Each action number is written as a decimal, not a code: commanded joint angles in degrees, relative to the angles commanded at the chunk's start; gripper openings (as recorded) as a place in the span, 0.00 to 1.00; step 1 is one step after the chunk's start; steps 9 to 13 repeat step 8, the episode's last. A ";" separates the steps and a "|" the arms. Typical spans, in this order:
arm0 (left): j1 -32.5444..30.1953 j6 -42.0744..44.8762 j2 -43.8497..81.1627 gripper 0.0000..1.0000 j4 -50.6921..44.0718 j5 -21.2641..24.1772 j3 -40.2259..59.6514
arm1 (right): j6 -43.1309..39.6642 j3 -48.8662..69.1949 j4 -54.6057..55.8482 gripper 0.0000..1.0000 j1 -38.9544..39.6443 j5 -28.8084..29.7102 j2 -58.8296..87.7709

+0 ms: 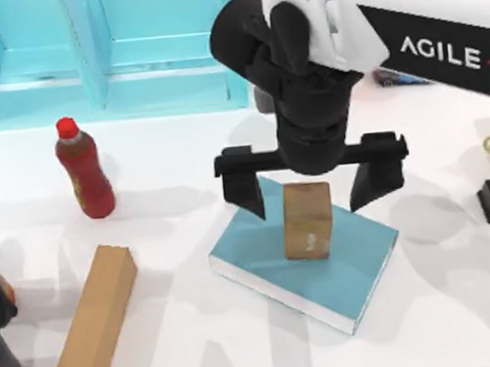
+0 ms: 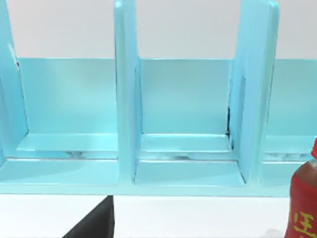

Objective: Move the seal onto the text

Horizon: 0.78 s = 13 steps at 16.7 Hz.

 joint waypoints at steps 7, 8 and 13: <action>0.00 0.00 0.00 1.00 0.00 0.00 0.00 | -0.01 5.95 -5.99 1.00 -0.13 -0.03 -0.02; 0.00 0.00 0.00 1.00 0.00 0.00 0.00 | -0.04 6.61 -6.65 1.00 -0.11 -0.01 -0.03; 0.00 0.00 0.00 1.00 0.00 0.00 0.00 | -0.04 6.61 -6.65 1.00 -0.11 -0.01 -0.03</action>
